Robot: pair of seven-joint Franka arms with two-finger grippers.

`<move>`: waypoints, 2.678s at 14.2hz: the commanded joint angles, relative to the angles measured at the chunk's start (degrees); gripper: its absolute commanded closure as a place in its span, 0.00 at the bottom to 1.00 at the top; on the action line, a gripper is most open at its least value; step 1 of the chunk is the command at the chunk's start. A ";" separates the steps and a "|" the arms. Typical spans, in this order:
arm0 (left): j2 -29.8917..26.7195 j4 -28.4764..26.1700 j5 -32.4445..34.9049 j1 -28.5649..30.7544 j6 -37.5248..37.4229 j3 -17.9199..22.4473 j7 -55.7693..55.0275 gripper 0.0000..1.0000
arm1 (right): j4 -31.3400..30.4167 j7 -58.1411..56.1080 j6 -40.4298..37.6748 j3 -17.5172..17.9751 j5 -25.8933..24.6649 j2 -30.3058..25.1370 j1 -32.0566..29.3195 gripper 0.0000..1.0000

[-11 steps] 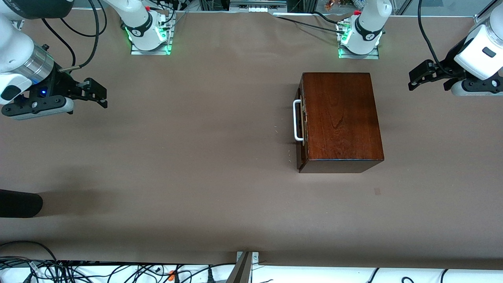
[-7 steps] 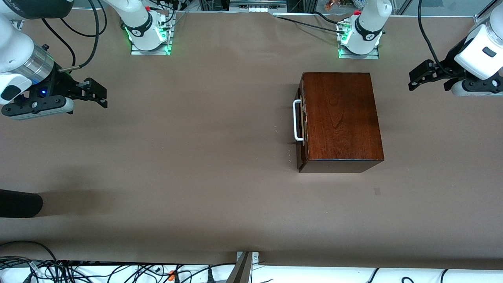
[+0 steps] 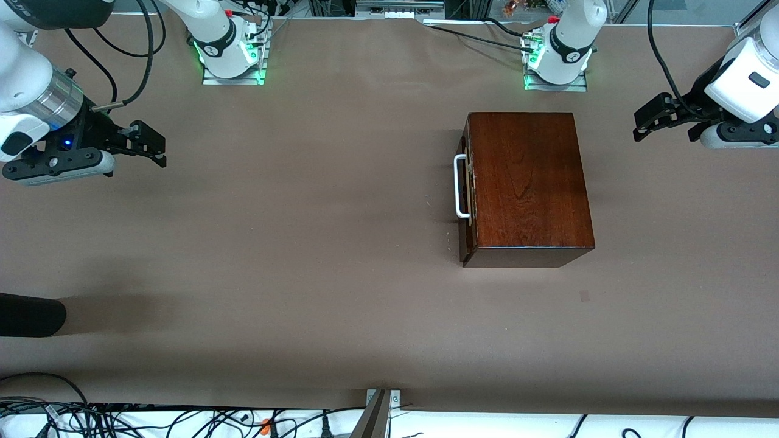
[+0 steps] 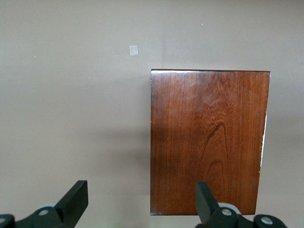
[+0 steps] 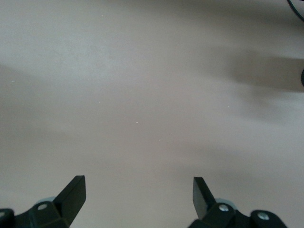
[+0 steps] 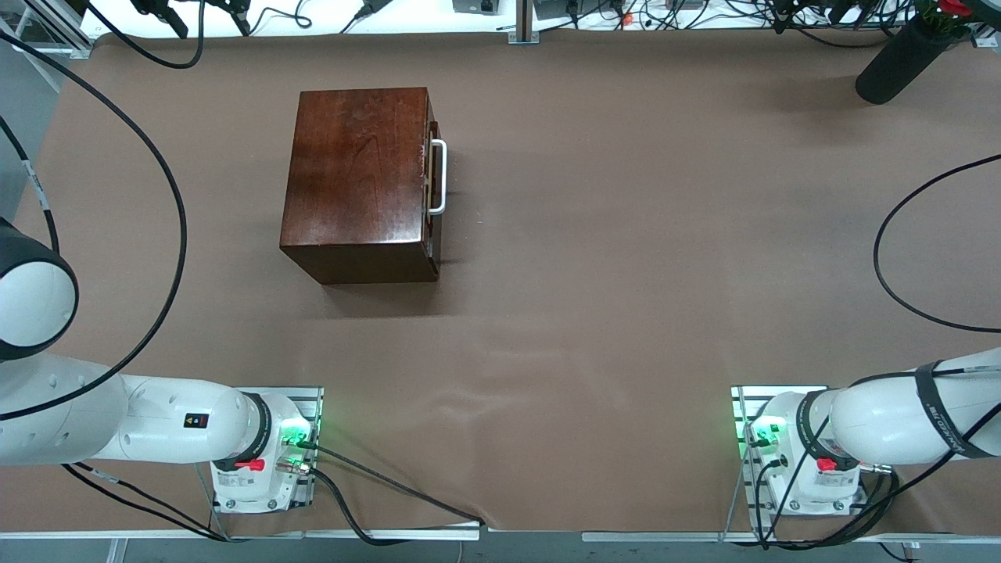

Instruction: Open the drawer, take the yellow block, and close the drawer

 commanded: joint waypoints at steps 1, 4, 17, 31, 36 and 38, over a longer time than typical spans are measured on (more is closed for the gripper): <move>0.50 1.59 0.19 -0.05 -0.17 -1.01 0.24 0.00 | 0.94 -0.11 -0.53 0.04 -0.71 0.21 -0.17 0.00; 1.03 3.87 0.45 -0.93 -0.26 -3.46 0.16 0.00 | 0.85 -0.11 -0.53 0.04 -0.71 0.21 -0.17 0.00; 8.75 4.05 1.15 -7.15 4.21 -22.19 -31.01 0.00 | 0.85 -0.11 -0.44 0.04 -0.71 0.21 -0.17 0.00; 26.25 -0.59 20.91 -18.69 18.10 -22.02 -42.73 0.00 | 0.94 -0.19 -0.44 -0.32 -0.62 0.21 -0.17 0.00; 29.50 -4.65 25.74 -19.04 21.45 -21.93 -45.01 0.00 | 0.85 -0.19 -0.44 -0.32 -0.62 0.21 -0.17 0.00; 31.69 -4.56 28.21 -19.65 21.54 -22.02 -48.69 0.00 | 0.94 -0.19 -0.44 -0.32 -0.62 0.21 -0.17 0.00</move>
